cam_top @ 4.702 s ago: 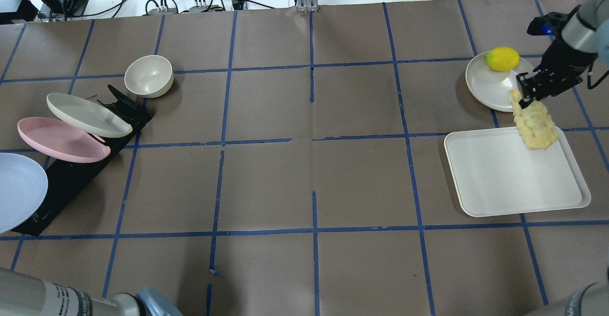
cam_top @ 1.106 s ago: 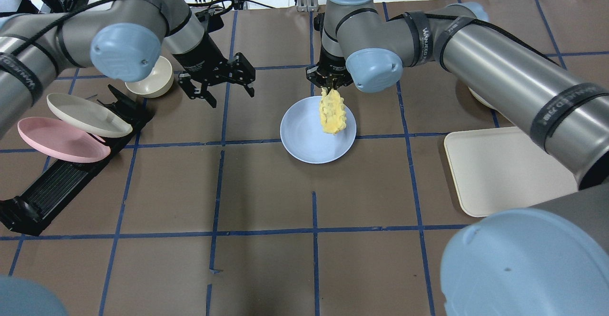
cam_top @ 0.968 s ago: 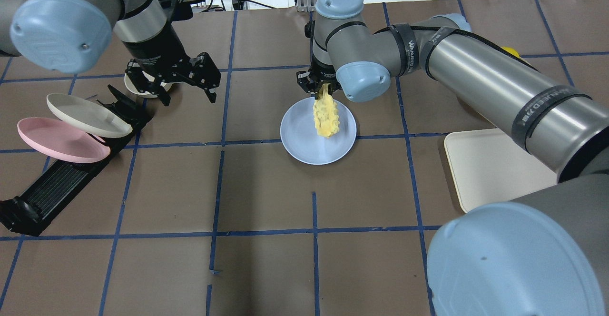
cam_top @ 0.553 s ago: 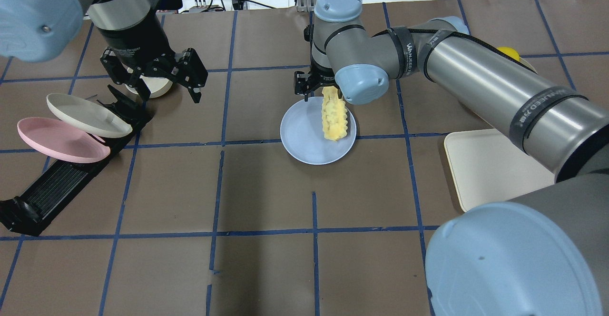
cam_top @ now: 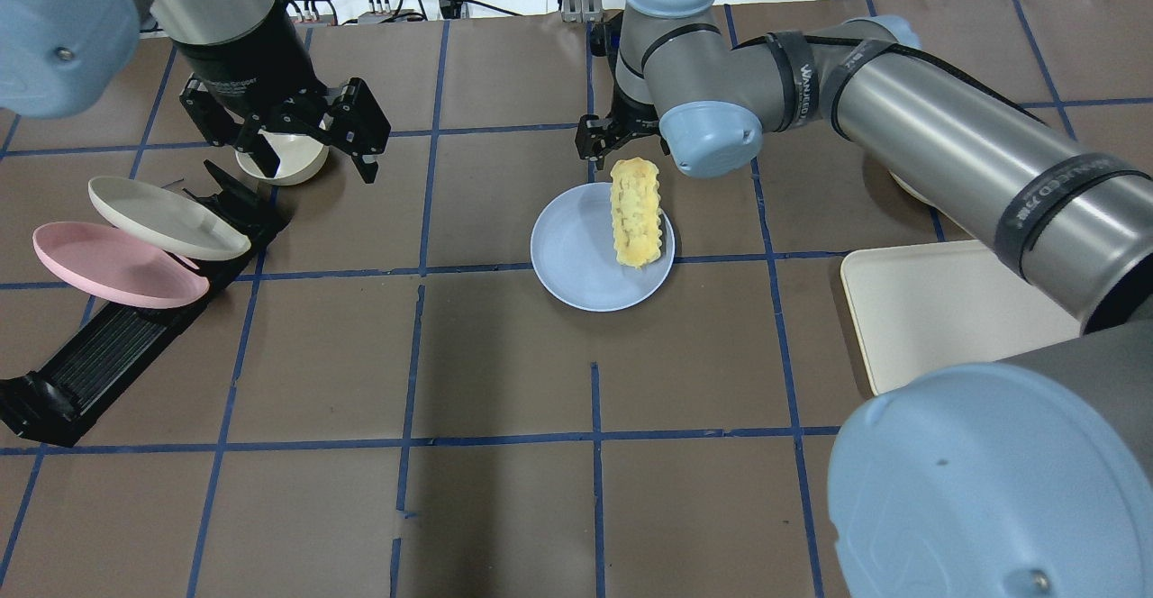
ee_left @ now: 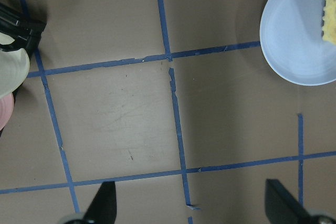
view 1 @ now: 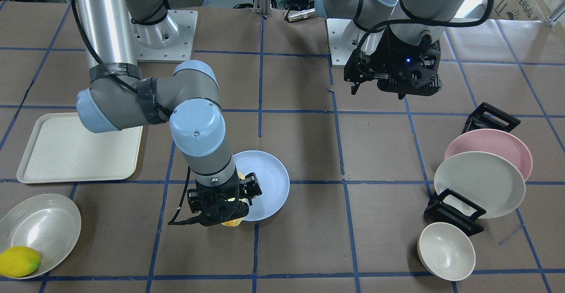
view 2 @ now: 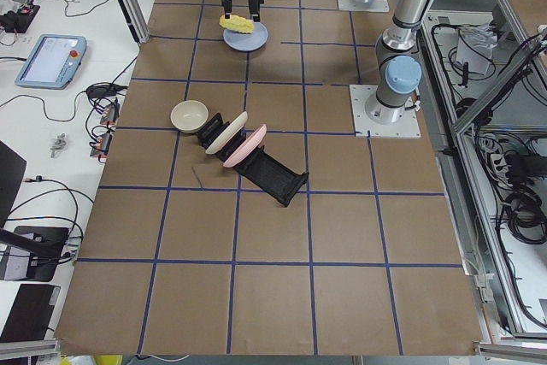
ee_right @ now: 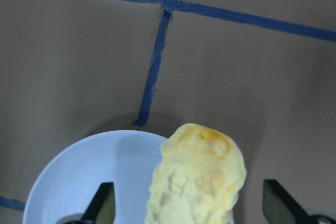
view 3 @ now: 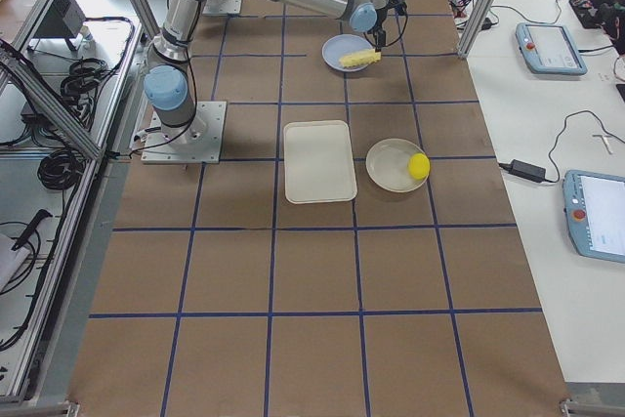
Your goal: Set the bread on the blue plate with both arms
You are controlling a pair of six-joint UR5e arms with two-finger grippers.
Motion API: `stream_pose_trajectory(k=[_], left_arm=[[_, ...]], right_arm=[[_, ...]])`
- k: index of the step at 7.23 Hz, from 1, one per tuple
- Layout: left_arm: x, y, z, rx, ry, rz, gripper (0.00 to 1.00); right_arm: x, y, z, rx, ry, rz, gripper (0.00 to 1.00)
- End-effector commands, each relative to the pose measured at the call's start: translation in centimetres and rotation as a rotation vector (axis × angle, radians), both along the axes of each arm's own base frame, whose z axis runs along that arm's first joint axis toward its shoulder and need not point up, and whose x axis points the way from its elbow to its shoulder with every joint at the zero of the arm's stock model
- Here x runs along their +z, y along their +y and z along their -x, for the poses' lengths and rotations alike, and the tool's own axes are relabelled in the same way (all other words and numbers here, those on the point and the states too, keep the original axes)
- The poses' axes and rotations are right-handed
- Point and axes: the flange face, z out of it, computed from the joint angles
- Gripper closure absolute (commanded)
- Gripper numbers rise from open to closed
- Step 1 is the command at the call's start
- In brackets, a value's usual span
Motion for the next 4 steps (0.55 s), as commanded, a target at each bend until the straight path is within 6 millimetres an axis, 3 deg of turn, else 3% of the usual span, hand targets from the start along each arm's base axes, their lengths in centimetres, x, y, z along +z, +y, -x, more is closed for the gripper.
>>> stream_pose_trajectory(k=[1,2,4], left_arm=[[0.1,-0.5,0.0,-0.004,0.006,0.04,0.0],[0.1,-1.1,0.0,0.004,0.004,0.045,0.0],[0.3,-0.6,-0.1,-0.001,-0.004,0.047,0.0]], right_arm=[[3.1,-1.8,6.1,0.127,0.018,0.106,0.0],[4.7,-1.8,8.3,0.098,0.019,0.112,0.0],[7.4,-0.6,9.9,0.076,0.022,0.052,0.0]])
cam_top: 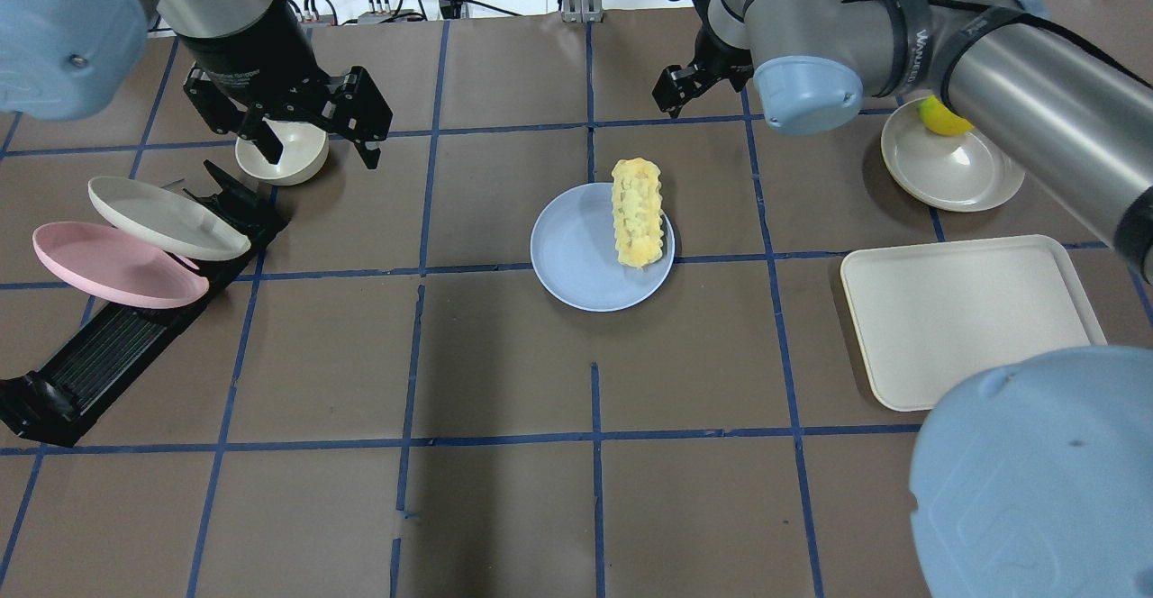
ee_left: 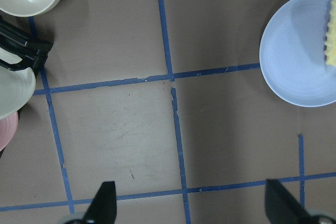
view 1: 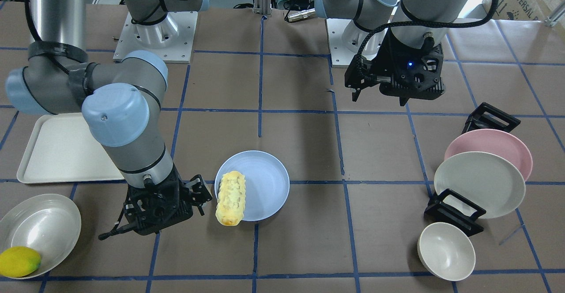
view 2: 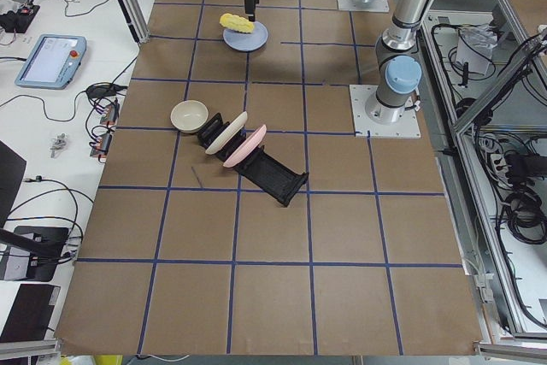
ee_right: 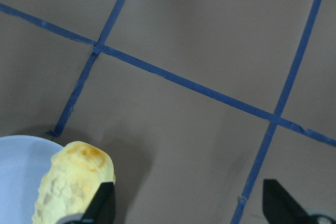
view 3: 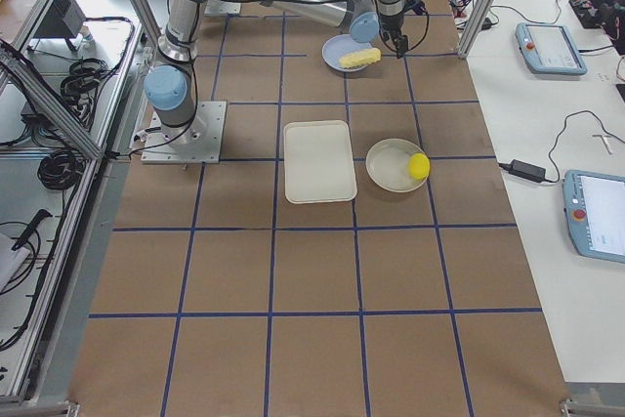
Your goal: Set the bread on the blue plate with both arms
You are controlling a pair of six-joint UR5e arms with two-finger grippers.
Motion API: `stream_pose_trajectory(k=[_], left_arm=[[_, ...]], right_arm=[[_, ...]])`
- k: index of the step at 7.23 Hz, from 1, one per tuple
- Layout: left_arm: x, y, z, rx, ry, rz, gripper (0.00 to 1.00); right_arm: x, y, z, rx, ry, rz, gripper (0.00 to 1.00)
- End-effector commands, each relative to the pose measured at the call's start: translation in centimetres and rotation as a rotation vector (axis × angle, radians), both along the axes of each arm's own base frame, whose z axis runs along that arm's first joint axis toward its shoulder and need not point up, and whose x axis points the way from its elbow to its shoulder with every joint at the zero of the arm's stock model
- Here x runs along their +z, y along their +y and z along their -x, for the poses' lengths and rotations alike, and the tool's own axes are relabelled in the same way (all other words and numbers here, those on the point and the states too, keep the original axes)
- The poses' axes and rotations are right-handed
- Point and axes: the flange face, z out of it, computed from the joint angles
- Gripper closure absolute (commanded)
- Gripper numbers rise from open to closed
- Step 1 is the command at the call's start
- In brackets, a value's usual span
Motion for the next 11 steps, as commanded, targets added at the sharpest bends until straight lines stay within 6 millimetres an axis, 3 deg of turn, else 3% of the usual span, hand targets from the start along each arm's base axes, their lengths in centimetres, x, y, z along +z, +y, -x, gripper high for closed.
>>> stream_pose_trajectory(k=[1,3,4,11], left_arm=[[-0.2,-0.2,0.0,-0.001,-0.002,-0.001,0.0],[0.2,-0.3,-0.1,0.001,-0.005,0.008,0.0],[-0.1,-0.1,-0.1,-0.004,-0.005,0.001,0.0],[0.7,-0.7,-0.1,-0.002,-0.007,0.018,0.0]], right_arm=[[3.8,1.7,5.1,-0.073,0.004,-0.098,0.0],[6.7,4.5,11.0,-0.171,0.002,-0.242,0.0],[7.2,4.9,13.1,-0.21,0.004,-0.271,0.0],[7.7,5.4,13.2,-0.23,0.017,-0.305,0.0]])
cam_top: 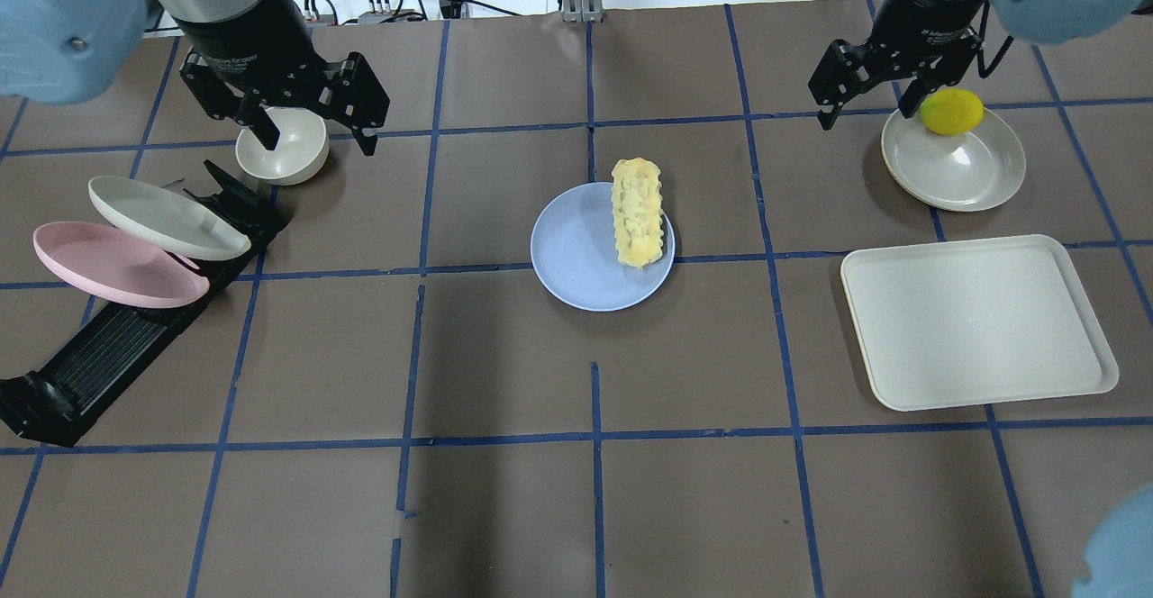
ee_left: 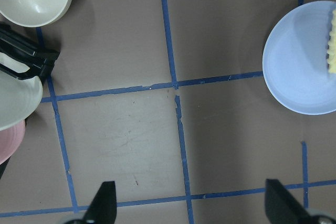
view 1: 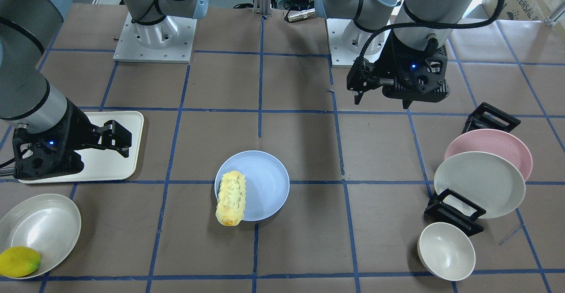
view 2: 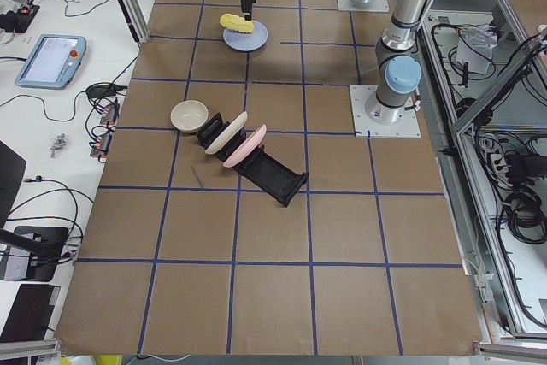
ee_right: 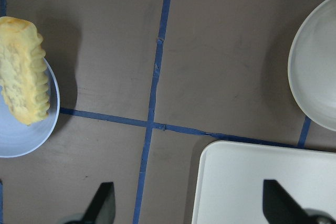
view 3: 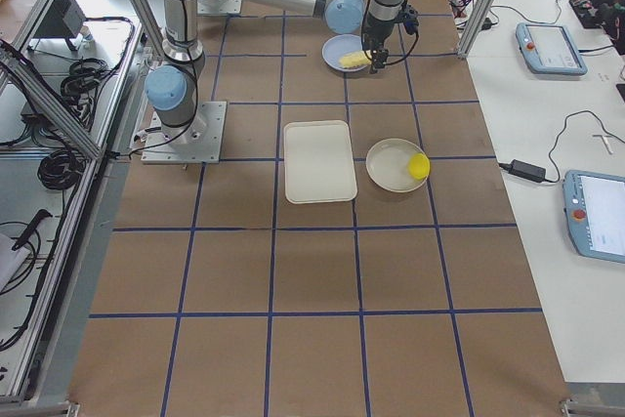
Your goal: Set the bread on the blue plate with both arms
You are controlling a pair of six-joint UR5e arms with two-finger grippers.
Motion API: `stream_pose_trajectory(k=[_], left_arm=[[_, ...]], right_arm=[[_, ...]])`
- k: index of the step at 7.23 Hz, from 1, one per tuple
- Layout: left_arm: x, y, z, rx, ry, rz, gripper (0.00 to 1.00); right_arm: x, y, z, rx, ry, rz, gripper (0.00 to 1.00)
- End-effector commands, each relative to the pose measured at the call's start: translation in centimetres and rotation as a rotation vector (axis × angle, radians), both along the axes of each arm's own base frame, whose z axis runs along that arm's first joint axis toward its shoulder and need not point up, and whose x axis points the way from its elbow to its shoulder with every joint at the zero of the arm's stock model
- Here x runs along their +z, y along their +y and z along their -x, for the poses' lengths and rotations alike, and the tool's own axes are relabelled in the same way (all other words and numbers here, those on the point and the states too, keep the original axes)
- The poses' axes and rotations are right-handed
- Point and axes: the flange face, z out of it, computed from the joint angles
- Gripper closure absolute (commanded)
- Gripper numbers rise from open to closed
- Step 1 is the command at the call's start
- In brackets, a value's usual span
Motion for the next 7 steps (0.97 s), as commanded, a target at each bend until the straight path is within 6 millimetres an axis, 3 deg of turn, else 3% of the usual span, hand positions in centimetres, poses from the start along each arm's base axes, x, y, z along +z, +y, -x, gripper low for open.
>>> stream_pose_trajectory(k=[1,7], left_arm=[[0.1,0.03,-0.01,-0.002,-0.001,0.002,0.0],[-0.17,-0.27,-0.36,0.008,0.003,-0.01,0.0]], right_arm=[[-0.27,0.12,-0.08,-0.001,0.001,-0.006,0.0],[-0.29,0.93,-0.51,0.004,-0.004,0.003,0.0]])
